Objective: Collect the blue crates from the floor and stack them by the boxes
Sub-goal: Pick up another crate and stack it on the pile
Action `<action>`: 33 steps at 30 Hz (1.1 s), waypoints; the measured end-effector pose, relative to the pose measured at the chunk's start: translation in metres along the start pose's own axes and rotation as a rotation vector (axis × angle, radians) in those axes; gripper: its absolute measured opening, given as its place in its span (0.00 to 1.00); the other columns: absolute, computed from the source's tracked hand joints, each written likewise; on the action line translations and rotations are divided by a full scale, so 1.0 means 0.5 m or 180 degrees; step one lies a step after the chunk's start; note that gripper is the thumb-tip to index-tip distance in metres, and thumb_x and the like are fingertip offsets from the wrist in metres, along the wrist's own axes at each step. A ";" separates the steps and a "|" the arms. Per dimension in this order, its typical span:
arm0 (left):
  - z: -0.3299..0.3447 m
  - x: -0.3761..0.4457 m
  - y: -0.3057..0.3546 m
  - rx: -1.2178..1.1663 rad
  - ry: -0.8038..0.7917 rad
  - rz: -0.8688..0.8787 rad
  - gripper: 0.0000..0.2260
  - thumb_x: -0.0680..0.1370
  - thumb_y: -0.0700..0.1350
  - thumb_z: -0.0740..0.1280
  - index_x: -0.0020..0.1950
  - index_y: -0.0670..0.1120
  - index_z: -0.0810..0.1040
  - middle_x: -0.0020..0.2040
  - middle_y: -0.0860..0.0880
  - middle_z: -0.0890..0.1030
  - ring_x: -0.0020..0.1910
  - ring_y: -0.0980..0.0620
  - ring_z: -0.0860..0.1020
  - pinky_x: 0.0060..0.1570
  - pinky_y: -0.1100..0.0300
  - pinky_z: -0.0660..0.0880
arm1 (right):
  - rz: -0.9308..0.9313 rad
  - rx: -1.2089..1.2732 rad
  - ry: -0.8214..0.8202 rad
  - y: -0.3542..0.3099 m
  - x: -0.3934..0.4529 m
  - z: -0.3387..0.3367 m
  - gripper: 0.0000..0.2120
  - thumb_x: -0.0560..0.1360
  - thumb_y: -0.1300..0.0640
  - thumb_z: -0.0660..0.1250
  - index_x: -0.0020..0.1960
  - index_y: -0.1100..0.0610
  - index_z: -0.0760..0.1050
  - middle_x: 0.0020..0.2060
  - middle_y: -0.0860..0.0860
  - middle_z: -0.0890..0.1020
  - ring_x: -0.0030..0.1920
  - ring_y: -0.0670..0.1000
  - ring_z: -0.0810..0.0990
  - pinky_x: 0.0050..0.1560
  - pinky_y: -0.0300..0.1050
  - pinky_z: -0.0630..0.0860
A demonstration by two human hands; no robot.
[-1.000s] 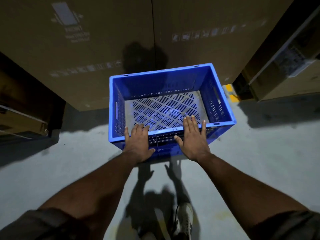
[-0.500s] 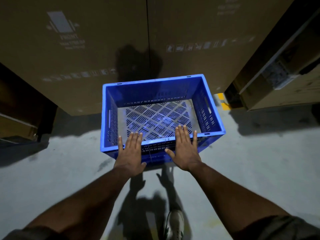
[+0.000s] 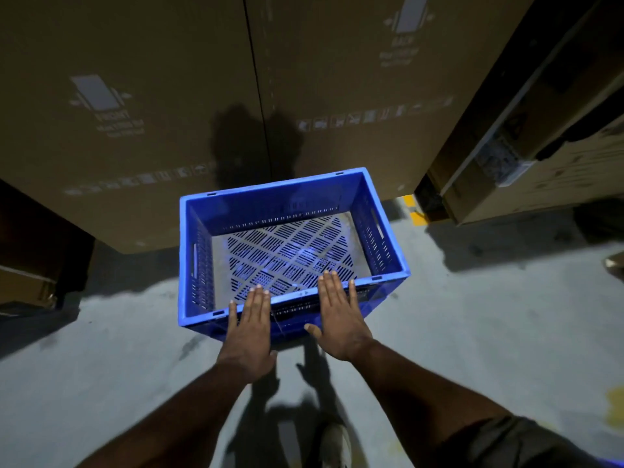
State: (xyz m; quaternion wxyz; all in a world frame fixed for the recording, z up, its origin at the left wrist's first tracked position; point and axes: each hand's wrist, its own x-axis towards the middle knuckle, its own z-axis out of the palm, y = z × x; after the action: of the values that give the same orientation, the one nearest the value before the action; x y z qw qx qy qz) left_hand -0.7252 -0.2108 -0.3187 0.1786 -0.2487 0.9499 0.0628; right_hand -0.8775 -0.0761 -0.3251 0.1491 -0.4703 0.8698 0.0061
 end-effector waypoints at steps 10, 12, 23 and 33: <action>-0.130 -0.032 -0.005 -0.0220 -0.0273 -0.0050 0.45 0.75 0.59 0.65 0.79 0.41 0.40 0.80 0.44 0.43 0.79 0.47 0.42 0.77 0.47 0.43 | 0.0315 0.0647 -0.0461 -0.011 0.003 -0.149 0.42 0.78 0.36 0.54 0.79 0.62 0.45 0.79 0.57 0.49 0.79 0.55 0.44 0.78 0.55 0.44; -0.169 -0.062 0.003 -0.0350 -0.0141 -0.0078 0.44 0.75 0.58 0.65 0.79 0.41 0.41 0.80 0.44 0.44 0.79 0.47 0.43 0.77 0.48 0.43 | 0.0336 0.0708 -0.0334 -0.019 -0.019 -0.187 0.40 0.78 0.37 0.55 0.79 0.61 0.47 0.78 0.57 0.51 0.79 0.55 0.46 0.78 0.54 0.46; -0.437 -0.206 0.074 -0.0889 0.0670 -0.0044 0.40 0.76 0.55 0.66 0.79 0.43 0.46 0.80 0.47 0.49 0.79 0.51 0.47 0.76 0.51 0.42 | 0.0537 0.0933 0.0183 -0.081 -0.177 -0.428 0.37 0.79 0.39 0.55 0.77 0.62 0.53 0.77 0.58 0.58 0.77 0.56 0.53 0.76 0.54 0.53; -0.490 -0.200 0.056 -0.0792 0.0684 0.0277 0.42 0.74 0.58 0.67 0.79 0.44 0.48 0.79 0.47 0.54 0.79 0.50 0.51 0.77 0.47 0.48 | 0.1037 0.0962 0.0566 -0.058 -0.274 -0.498 0.35 0.78 0.39 0.58 0.75 0.60 0.58 0.74 0.56 0.64 0.75 0.55 0.59 0.74 0.56 0.59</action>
State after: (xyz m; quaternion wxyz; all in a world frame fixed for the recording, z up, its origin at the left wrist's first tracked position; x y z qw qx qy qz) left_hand -0.7333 -0.1927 -0.0536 0.0409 -0.2328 0.9583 0.1607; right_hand -0.8464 -0.0181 -0.0471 0.1376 -0.2947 0.9349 -0.1417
